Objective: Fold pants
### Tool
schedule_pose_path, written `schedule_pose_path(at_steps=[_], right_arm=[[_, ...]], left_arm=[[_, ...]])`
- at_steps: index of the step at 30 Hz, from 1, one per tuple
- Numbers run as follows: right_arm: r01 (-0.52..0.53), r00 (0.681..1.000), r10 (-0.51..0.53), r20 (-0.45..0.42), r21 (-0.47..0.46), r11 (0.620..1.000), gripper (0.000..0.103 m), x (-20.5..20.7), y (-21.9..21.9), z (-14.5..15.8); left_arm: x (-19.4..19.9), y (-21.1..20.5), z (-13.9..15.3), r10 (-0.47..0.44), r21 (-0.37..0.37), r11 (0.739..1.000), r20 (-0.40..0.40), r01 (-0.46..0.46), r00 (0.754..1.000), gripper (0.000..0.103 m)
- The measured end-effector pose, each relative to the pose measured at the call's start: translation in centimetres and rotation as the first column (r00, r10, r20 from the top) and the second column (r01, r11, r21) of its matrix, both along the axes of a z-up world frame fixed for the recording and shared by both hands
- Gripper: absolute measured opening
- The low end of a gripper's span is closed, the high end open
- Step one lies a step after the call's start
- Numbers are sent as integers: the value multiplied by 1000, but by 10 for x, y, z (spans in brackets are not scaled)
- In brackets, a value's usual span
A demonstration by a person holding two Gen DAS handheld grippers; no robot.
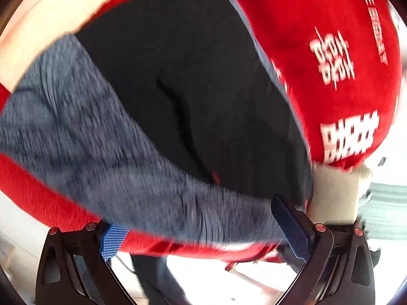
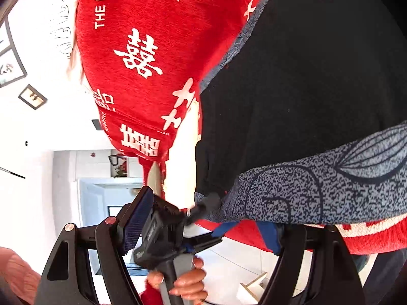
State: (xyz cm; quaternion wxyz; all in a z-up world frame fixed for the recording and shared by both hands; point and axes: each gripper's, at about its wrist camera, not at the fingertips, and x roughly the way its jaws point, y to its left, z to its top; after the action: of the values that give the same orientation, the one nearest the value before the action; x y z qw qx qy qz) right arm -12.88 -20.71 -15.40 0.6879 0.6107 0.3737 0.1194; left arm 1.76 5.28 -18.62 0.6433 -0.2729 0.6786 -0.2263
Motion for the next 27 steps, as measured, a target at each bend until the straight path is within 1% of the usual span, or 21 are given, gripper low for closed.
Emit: schedule_pose_path(at_steps=[1, 2, 3, 4, 5, 6, 10, 12, 15, 18, 19, 20, 21, 23, 24, 25, 26, 27], right_arm=[[-6, 1000, 6, -11, -2, 1000, 81, -2, 1, -4], [-10, 1000, 10, -23, -3, 1000, 81, -5, 1, -9], [-8, 999, 8, -37, -3, 1000, 80, -8, 1, -14], [-1, 998, 1, -55, -4, 1000, 80, -13, -1, -20], [8, 997, -8, -72, -6, 1000, 81, -17, -2, -26], [29, 994, -29, -102, -3, 1000, 80, -26, -6, -36], [126, 979, -116, -169, 47, 991, 80, -58, -19, -64], [192, 968, -175, -179, 85, 978, 80, -73, -29, -76], [297, 950, -272, -153, 171, 940, 79, -91, -43, -86], [375, 926, -348, -150, 227, 899, 77, -100, -54, -90], [392, 918, -361, -162, 244, 887, 72, -102, -55, -92], [408, 911, -371, -183, 256, 876, 60, -104, -56, -94], [426, 901, -377, -216, 265, 865, 52, -107, -57, -98], [460, 877, -389, -281, 263, 848, 9, -110, -56, -100], [475, 866, -398, -302, 249, 844, 7, -112, -56, -95], [476, 864, -405, -299, 226, 850, 7, -113, -58, -87], [462, 870, -403, -283, 184, 868, 7, -113, -60, -76], [424, 886, -386, -256, 115, 898, 7, -106, -64, -55]], left_arm=[[4, 1, 2, 27, 10, 1000, 10, -27, 1000, 89], [11, 1, 1, 37, 11, 999, 11, -37, 999, 69], [16, -1, 2, 36, 9, 999, 6, -36, 999, 60], [18, -1, 0, 33, 2, 999, 12, -33, 999, 55], [21, -3, 4, 18, -4, 1000, 22, -18, 1000, 41], [24, -6, 9, -9, -2, 1000, 34, 9, 999, 35], [33, -23, 31, -96, 0, 995, 90, 96, 991, 35], [39, -28, 37, -131, 0, 991, 109, 132, 985, 35], [43, -30, 40, -175, 13, 985, 116, 174, 978, 35], [42, -33, 40, -202, 35, 979, 111, 199, 973, 35], [43, -33, 39, -205, 40, 979, 103, 202, 973, 35], [42, -31, 38, -207, 44, 978, 100, 203, 973, 35], [42, -31, 37, -209, 53, 977, 97, 204, 973, 35], [41, -29, 37, -214, 68, 976, 99, 208, 972, 35], [41, -29, 38, -218, 76, 975, 101, 211, 971, 35], [41, -28, 40, -222, 83, 973, 104, 214, 970, 35], [42, -28, 43, -225, 87, 972, 110, 216, 968, 35], [44, -29, 47, -226, 90, 972, 117, 216, 967, 35]])
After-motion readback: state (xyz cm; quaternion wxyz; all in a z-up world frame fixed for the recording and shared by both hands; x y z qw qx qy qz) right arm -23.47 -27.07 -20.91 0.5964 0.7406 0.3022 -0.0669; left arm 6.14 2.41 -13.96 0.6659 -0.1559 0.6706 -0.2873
